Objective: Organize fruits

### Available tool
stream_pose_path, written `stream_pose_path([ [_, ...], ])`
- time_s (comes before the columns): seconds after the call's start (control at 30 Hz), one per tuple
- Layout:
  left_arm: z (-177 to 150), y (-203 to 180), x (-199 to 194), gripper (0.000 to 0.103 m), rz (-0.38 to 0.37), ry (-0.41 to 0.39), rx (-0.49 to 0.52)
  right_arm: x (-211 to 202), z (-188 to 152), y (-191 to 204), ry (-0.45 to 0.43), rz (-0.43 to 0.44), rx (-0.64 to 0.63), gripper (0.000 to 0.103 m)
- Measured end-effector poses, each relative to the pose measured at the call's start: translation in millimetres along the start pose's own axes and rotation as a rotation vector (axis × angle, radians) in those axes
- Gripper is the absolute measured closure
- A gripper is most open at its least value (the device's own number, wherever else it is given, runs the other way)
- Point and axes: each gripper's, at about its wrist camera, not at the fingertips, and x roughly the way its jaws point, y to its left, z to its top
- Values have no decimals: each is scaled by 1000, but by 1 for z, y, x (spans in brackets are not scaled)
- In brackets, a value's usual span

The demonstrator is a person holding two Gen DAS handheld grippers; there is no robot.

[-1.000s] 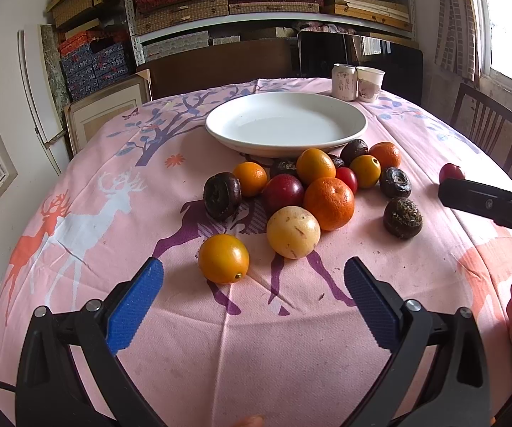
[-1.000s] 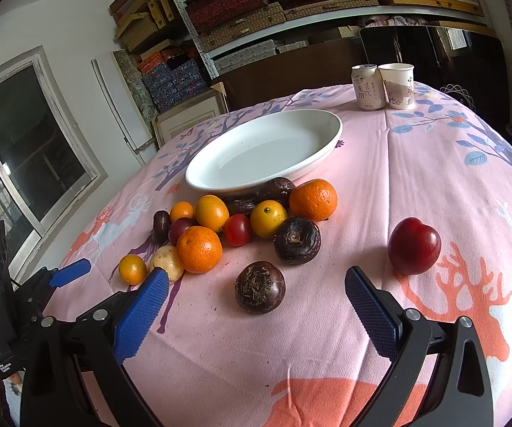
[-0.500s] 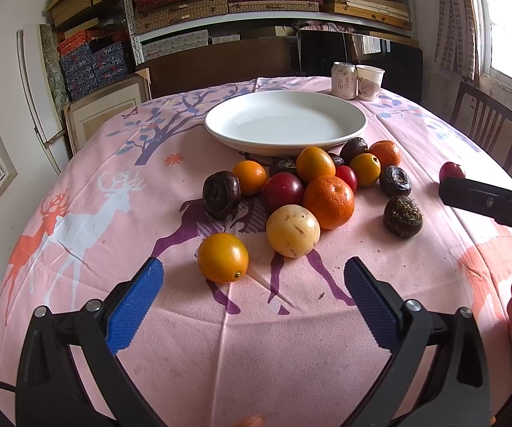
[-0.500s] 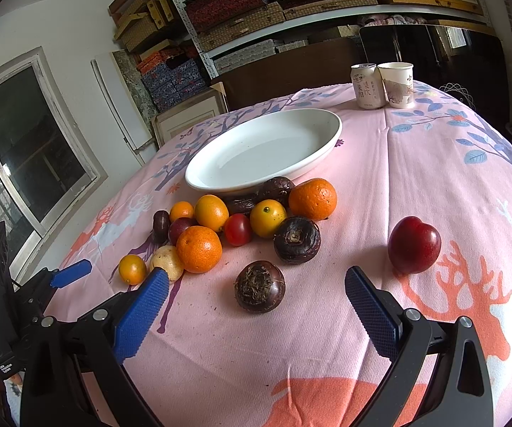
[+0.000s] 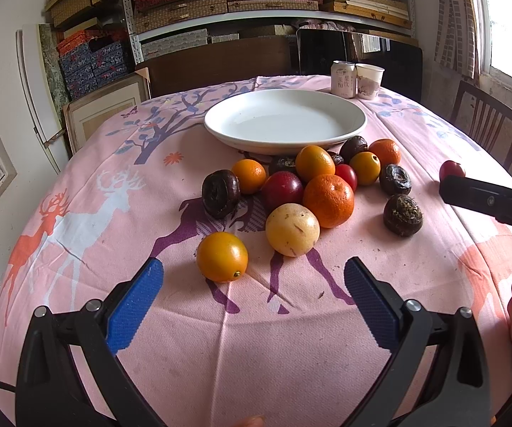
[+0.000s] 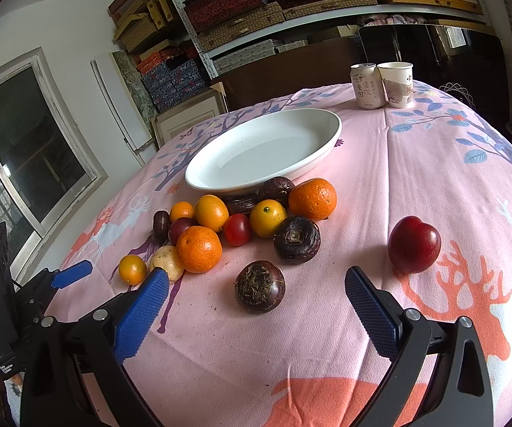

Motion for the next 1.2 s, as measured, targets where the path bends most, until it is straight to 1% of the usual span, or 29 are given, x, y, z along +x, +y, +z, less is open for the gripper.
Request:
stream_pose_path([
  [0.97, 0, -2, 3, 4, -2, 8, 3, 0, 0, 0, 2, 2, 3, 3],
  [1.1, -11, -3, 8, 4, -10, 25, -6, 0, 0, -1, 3, 2, 4, 3],
  [1.2, -14, 2, 17, 4, -16, 68, -22, 0, 0, -1, 5, 2, 6, 3],
])
